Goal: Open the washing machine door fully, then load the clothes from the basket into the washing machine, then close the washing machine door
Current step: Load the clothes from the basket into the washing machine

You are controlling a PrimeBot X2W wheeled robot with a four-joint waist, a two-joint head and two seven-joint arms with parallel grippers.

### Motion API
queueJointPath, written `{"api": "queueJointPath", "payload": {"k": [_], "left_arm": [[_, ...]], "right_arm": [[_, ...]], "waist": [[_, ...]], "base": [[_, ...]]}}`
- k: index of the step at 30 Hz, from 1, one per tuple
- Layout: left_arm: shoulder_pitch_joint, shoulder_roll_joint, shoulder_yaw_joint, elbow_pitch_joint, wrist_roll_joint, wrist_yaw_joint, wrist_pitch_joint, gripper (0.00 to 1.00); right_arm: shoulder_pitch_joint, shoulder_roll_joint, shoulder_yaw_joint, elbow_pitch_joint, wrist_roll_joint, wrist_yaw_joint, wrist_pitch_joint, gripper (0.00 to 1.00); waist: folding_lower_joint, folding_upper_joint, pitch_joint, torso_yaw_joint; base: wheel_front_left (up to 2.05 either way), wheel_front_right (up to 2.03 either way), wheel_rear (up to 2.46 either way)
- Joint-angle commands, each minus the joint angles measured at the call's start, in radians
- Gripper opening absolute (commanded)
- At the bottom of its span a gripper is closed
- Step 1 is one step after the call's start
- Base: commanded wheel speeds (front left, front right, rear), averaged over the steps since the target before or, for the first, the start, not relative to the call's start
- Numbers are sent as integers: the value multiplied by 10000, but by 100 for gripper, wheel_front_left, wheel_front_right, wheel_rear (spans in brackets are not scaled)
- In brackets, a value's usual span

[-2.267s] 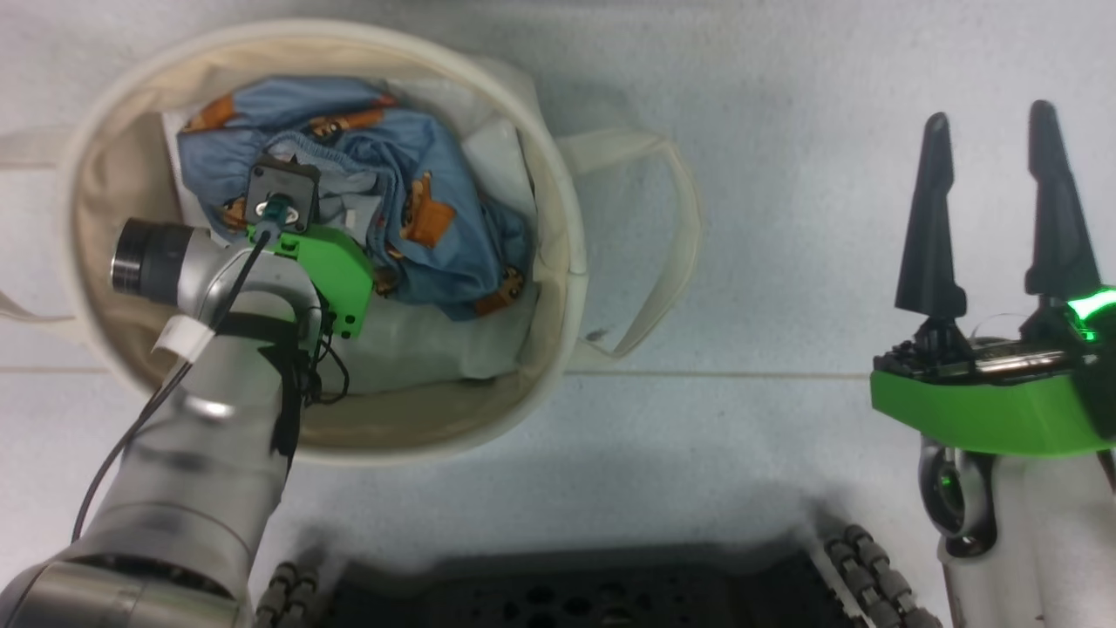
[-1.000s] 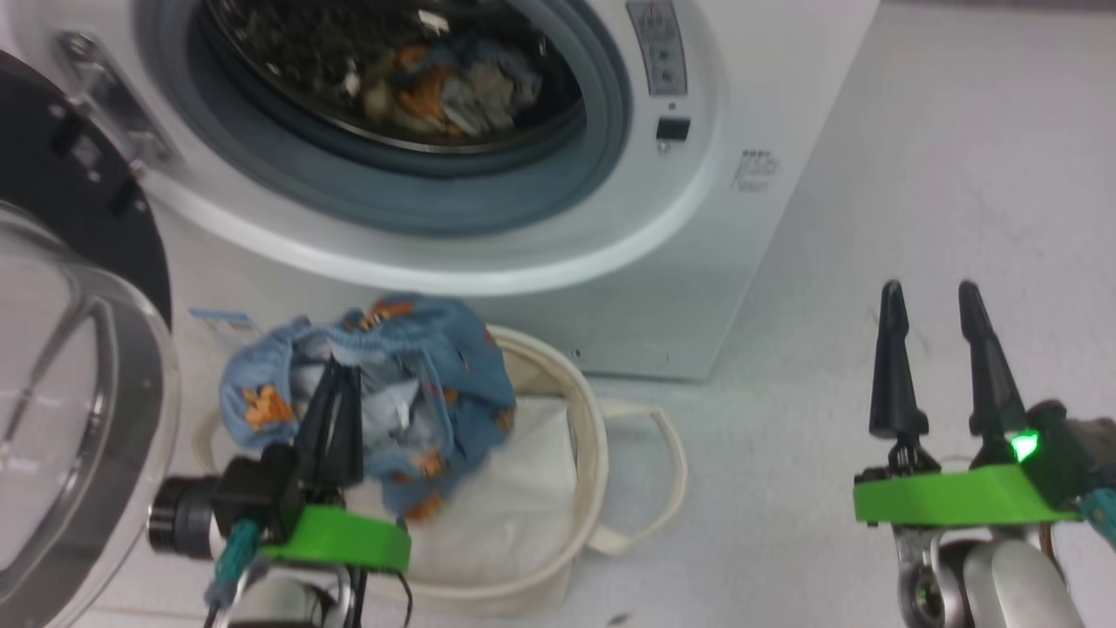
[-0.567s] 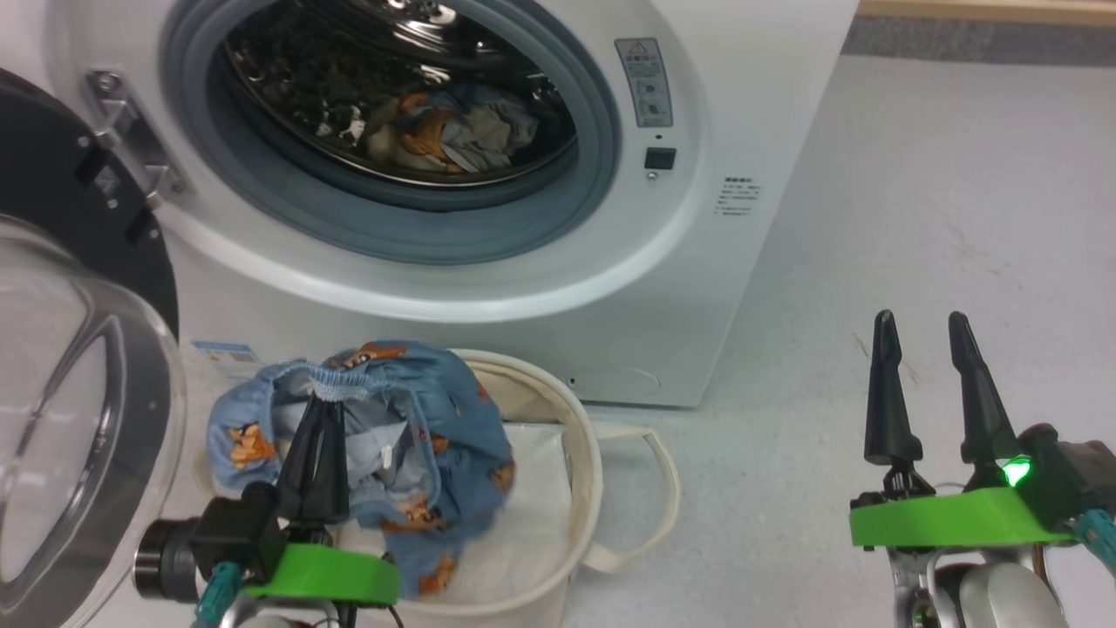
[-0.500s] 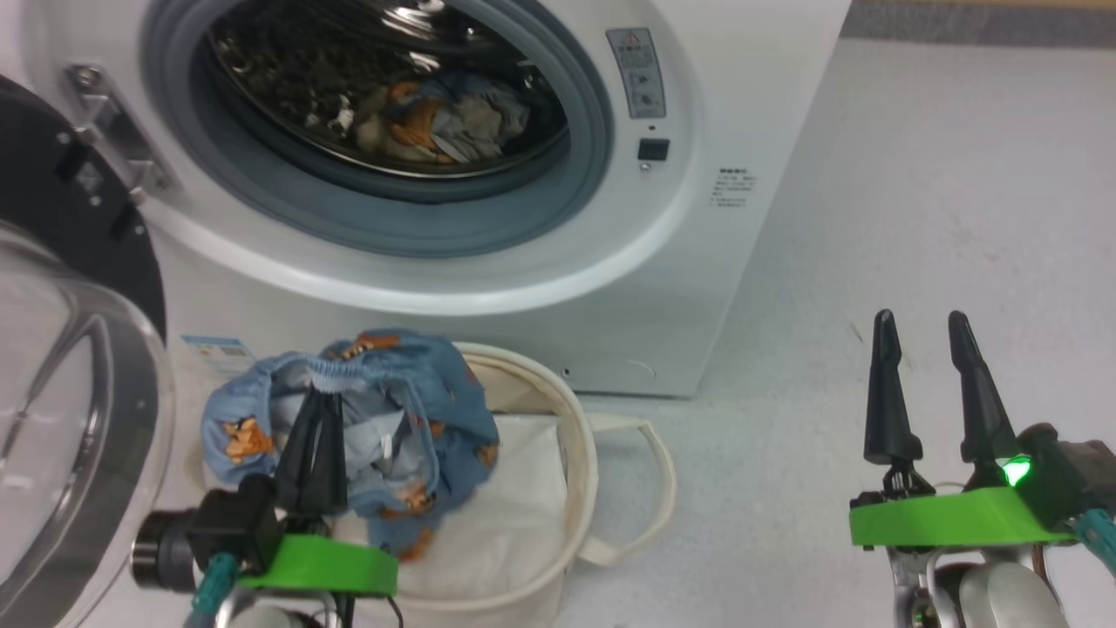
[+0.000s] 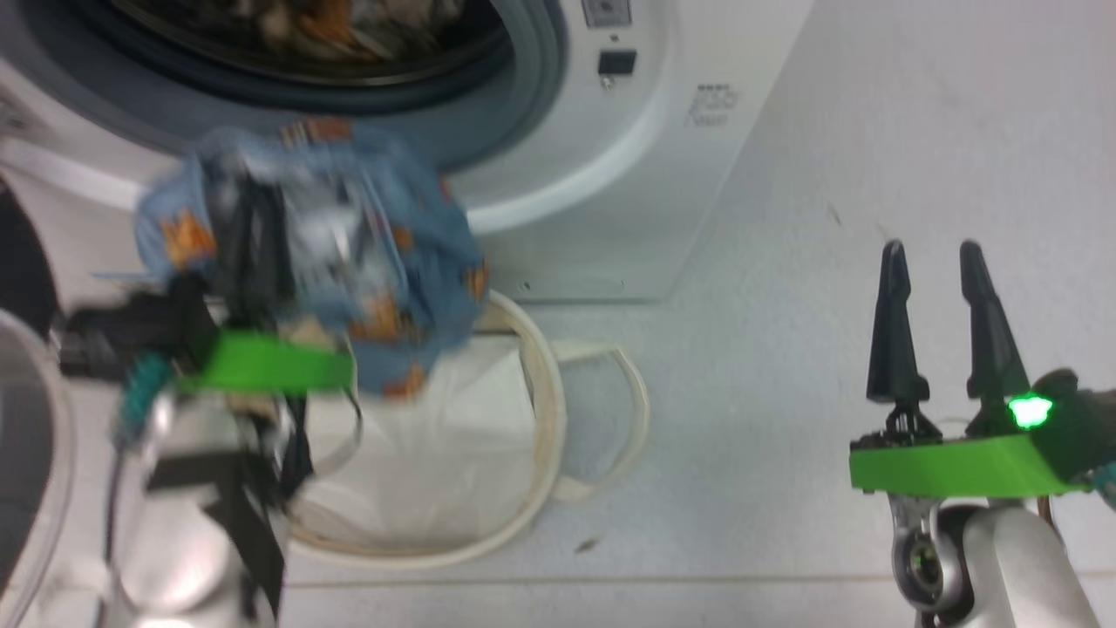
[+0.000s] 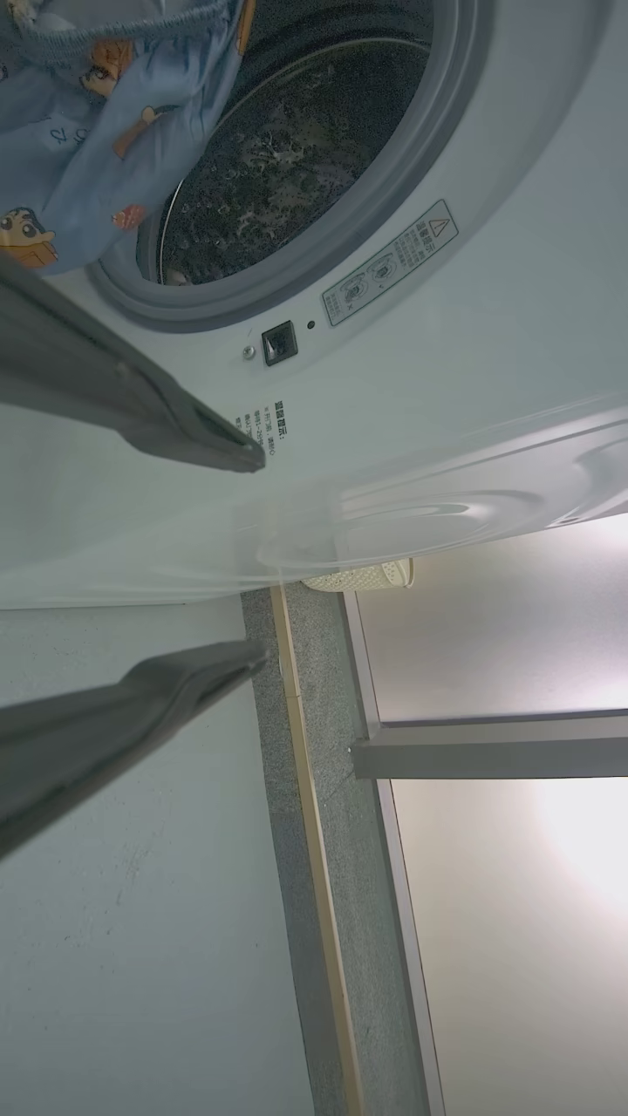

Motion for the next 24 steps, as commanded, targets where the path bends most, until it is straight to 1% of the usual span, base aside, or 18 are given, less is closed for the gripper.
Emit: {"api": "queueJointPath", "payload": {"k": [1,8,13,19,23,24], "left_arm": [[-808,311,473,-174,60,-50,-118,0],[-3726,827,1236,1409,-123,-306,-118,0],[-5793,1251,1403,2912,37,-361,-118,0],[-7818,1464,1490,4237,147,-172,-118,0],[-8389,1582,1339,4699,365,-85,-118,0],[-8506,1631,1245,4801,499,-8,-118,0]], "right_arm": [[-310,12,259,-417,-65,8,-49,100],[-806,12,361,-565,-82,8,-49,100],[-1119,12,416,-711,-80,8,-49,100],[-1330,12,479,-773,-64,8,-49,100],[-1388,12,502,-831,-53,8,-49,100],[-1394,12,505,-846,-61,8,-49,100]], "waist": [[1,0,644,-339],[1,0,1914,-821],[1,0,2711,-1125],[1,0,3287,-1372],[1,0,3453,-1448],[1,0,3494,-1453]], "base": [[0,0,0],[0,0,0],[0,0,0],[0,0,0],[0,0,0],[0,0,0]]}}
